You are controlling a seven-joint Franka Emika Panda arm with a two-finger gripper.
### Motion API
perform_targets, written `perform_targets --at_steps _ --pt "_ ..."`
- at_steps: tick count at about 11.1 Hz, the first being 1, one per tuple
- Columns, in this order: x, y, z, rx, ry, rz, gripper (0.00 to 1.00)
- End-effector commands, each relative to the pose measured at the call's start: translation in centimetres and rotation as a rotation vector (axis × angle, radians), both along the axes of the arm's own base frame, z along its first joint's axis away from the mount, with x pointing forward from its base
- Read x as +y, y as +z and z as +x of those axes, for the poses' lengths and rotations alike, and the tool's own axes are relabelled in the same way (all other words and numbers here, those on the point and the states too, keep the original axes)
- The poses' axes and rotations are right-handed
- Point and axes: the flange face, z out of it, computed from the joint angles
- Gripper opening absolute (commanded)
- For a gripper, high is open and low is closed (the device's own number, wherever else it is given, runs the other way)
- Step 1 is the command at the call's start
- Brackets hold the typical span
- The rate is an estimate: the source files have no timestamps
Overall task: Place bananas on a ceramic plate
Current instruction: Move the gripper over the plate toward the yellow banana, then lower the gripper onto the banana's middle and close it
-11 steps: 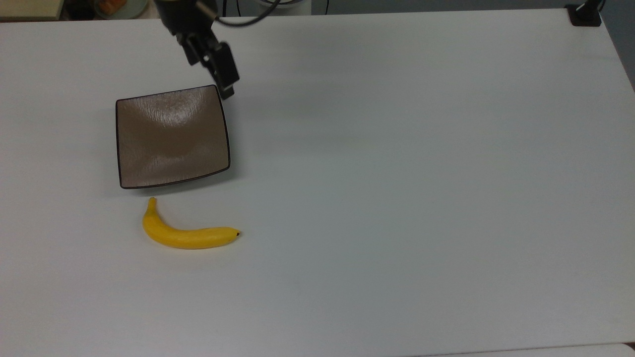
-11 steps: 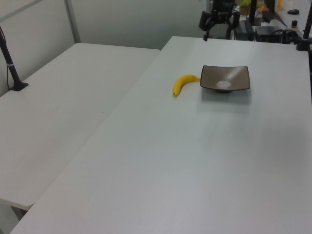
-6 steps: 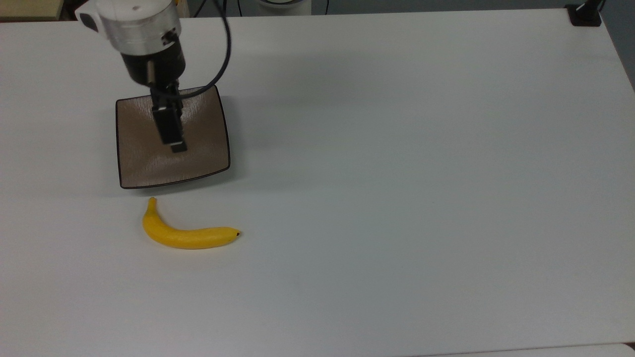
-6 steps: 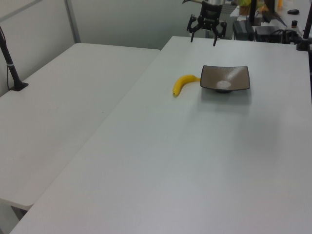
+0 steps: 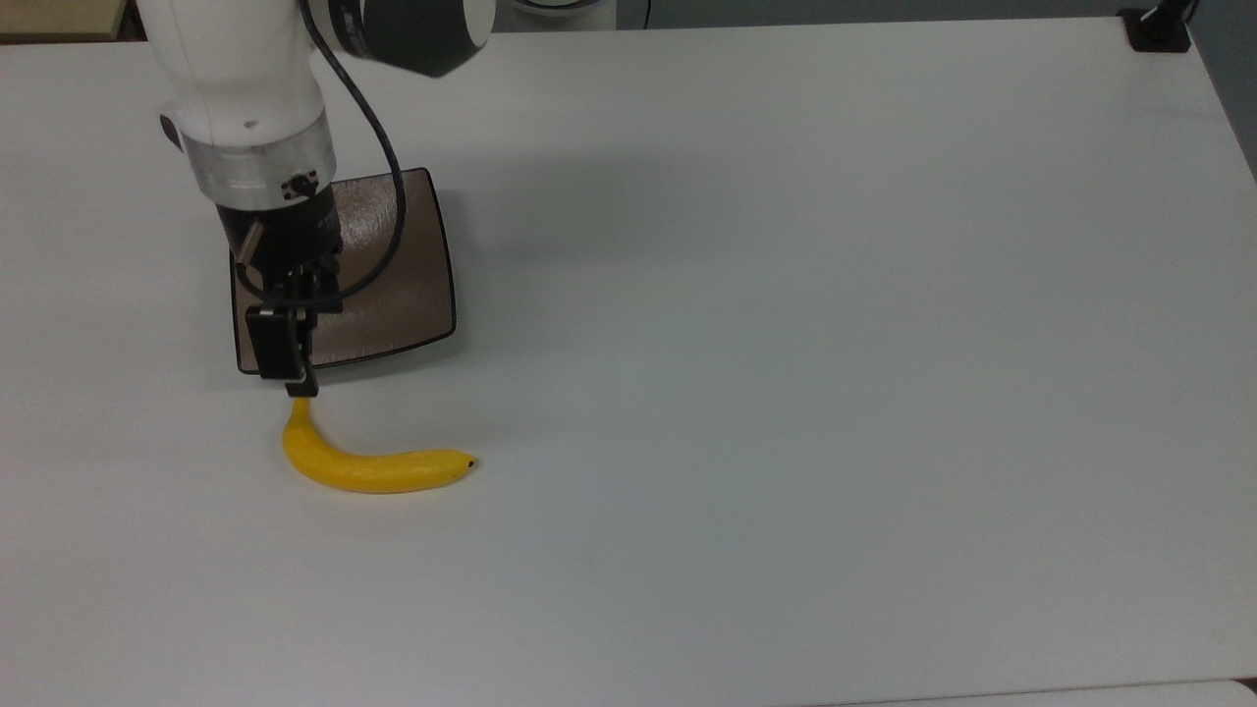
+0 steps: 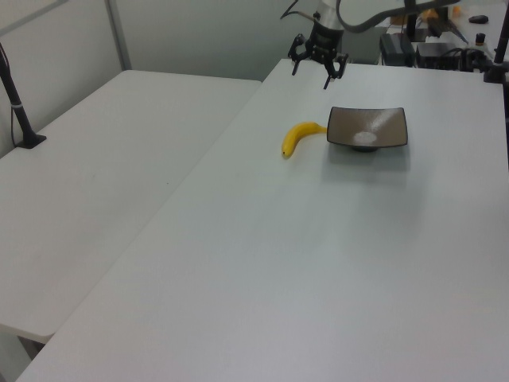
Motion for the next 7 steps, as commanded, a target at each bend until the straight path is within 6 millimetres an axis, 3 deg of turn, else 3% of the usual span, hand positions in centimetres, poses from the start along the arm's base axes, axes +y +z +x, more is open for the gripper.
perform_targets --at_steps 1,7 --pt "0.0 -2.8 2.0 -0.058 -0.033 -0.011 1.00" --pt "0.3 -9.3 3.6 -0.078 -0.059 -0.018 1.00"
